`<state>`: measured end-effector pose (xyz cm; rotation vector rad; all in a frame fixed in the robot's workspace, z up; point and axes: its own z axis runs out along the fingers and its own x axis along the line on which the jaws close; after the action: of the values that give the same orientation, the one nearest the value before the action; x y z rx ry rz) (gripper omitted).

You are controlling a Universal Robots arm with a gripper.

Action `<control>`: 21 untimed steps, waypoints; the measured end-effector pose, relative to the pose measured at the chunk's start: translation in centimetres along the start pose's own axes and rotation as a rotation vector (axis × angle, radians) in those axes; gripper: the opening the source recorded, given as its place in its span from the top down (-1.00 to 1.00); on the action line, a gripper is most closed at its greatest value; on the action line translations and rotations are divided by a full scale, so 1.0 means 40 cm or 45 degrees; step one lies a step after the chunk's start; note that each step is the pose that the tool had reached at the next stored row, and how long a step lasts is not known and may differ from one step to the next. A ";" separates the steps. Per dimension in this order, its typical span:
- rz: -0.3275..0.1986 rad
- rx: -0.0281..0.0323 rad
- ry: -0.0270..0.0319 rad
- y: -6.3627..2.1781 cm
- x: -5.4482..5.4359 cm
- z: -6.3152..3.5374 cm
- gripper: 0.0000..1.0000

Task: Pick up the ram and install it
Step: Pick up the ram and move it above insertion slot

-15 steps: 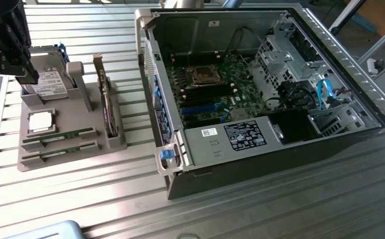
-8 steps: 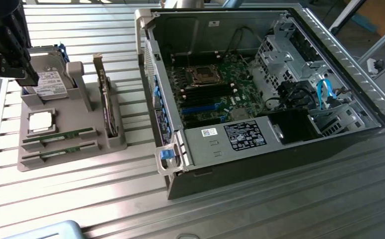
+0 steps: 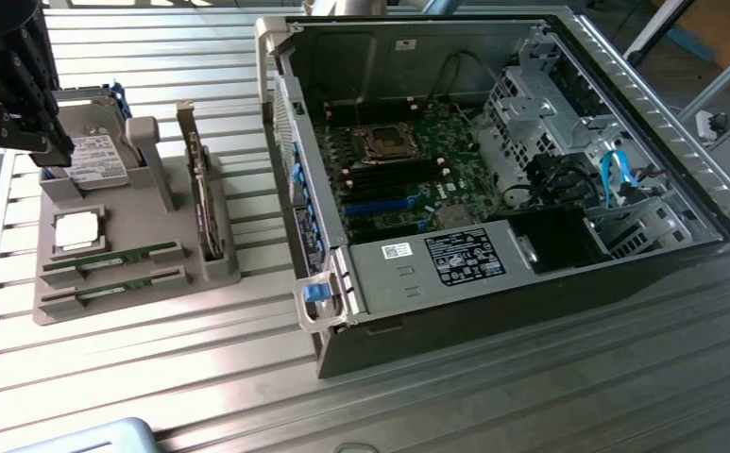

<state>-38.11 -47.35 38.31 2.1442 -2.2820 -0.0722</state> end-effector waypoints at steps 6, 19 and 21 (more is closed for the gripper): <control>0.000 0.0000 0.0000 0.000 0.000 0.000 0.50; -0.038 -0.0010 0.0006 0.000 0.001 0.008 0.36; -0.038 -0.0010 0.0005 0.000 0.001 0.009 0.36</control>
<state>-38.11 -47.37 37.96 2.1776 -2.2500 -0.0729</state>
